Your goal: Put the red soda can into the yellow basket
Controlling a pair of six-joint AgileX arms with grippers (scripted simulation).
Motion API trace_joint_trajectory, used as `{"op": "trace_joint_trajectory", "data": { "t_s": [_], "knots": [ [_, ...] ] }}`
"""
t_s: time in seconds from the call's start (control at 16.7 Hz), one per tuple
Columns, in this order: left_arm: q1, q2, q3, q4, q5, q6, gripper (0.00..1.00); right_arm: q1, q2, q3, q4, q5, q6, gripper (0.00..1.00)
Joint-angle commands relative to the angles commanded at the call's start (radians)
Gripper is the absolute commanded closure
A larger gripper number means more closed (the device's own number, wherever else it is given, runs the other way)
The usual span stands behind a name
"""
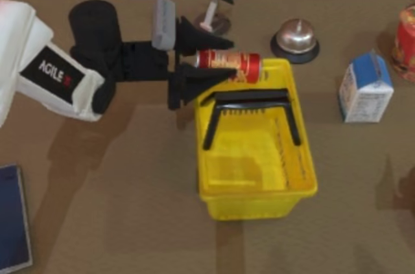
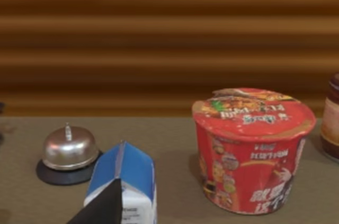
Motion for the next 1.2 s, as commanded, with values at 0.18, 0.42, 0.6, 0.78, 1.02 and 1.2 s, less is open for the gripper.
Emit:
{"op": "trace_joint_trajectory", "data": {
  "t_s": [0.18,0.42,0.6,0.78,1.02,1.2],
  "knots": [
    [0.0,0.0,0.0,0.0,0.0,0.0,0.0,0.0,0.0,0.0,0.0,0.0,0.0,0.0],
    [0.0,0.0,0.0,0.0,0.0,0.0,0.0,0.0,0.0,0.0,0.0,0.0,0.0,0.0],
    [0.0,0.0,0.0,0.0,0.0,0.0,0.0,0.0,0.0,0.0,0.0,0.0,0.0,0.0],
    [-0.001,-0.014,-0.003,-0.007,-0.009,-0.001,0.0,0.005,0.009,0.009,-0.008,-0.001,-0.006,0.0],
    [0.028,-0.149,-0.064,-0.072,-0.101,-0.022,0.0,0.069,0.143,0.141,-0.12,-0.007,-0.082,0.0],
    [0.064,-0.347,-0.156,-0.165,-0.219,-0.05,0.0,0.141,0.341,0.335,-0.267,-0.006,-0.18,0.0]
  ]
}}
